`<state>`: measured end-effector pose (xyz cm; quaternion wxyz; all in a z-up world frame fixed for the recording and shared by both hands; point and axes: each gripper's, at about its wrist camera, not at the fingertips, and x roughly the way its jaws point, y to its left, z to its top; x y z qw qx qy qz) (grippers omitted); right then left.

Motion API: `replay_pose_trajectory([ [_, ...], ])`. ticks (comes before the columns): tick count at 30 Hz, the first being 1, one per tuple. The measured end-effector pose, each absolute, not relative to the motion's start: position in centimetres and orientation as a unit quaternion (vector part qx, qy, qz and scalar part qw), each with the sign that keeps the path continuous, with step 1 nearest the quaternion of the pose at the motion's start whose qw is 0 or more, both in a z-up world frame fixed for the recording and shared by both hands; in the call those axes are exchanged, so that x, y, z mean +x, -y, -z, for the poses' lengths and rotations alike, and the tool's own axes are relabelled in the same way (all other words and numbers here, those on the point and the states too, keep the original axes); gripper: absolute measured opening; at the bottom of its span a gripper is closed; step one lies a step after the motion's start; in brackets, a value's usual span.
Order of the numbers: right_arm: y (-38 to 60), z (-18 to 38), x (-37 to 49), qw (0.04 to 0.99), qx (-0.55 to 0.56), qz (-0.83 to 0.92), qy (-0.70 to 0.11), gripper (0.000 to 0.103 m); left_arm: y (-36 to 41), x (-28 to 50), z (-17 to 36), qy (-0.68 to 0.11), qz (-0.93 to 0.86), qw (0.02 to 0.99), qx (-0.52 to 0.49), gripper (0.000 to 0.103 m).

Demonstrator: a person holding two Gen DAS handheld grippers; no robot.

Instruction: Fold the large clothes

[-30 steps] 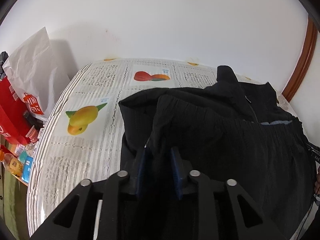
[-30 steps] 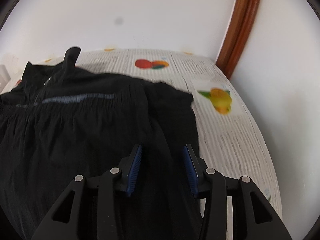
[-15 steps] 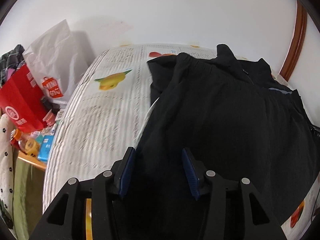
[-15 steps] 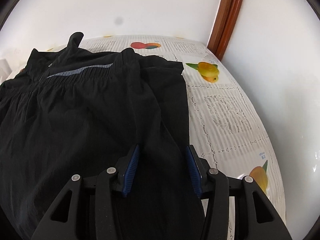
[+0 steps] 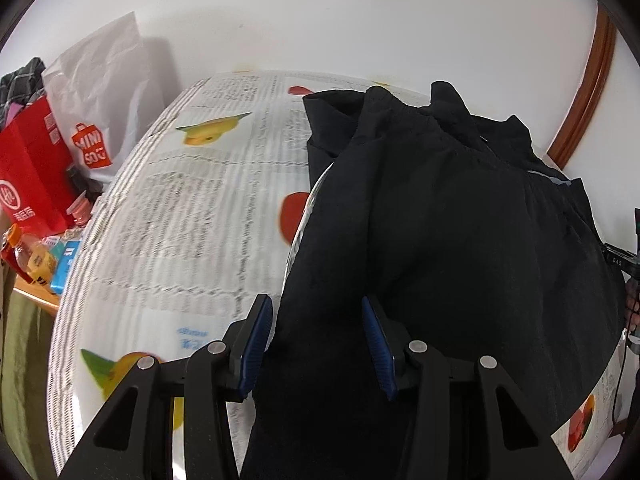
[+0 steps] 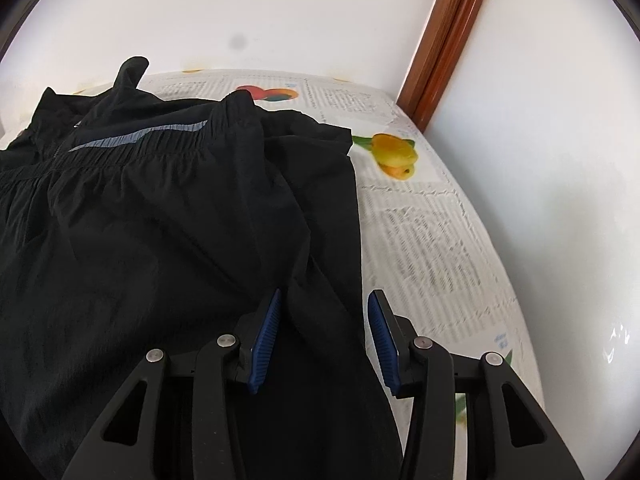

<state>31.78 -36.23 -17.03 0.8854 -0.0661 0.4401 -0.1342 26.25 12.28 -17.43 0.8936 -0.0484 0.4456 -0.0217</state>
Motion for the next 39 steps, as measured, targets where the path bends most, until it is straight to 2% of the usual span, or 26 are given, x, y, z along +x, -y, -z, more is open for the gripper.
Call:
replay_pose_trajectory([
  [11, 41.1, 16.0, 33.0, 0.882, -0.063, 0.157, -0.439, 0.044, -8.0, 29.4, 17.9, -0.447, 0.042, 0.893, -0.042, 0.044],
  [21, 43.1, 13.4, 28.4, 0.88, -0.04, 0.205, -0.427, 0.044, -9.3, 26.0, 16.4, -0.439, 0.036, 0.897, -0.04, 0.044],
  [29, 33.8, 10.3, 24.2, 0.914, -0.021, 0.129, -0.385, 0.047, -11.8, 21.3, 15.2, -0.423, 0.014, 0.905, -0.033, 0.046],
  [39, 14.4, 13.6, 22.6, 0.917, -0.06, -0.055, -0.39, 0.049, -15.8, 17.7, 17.1, -0.434, -0.033, 0.899, -0.042, 0.049],
])
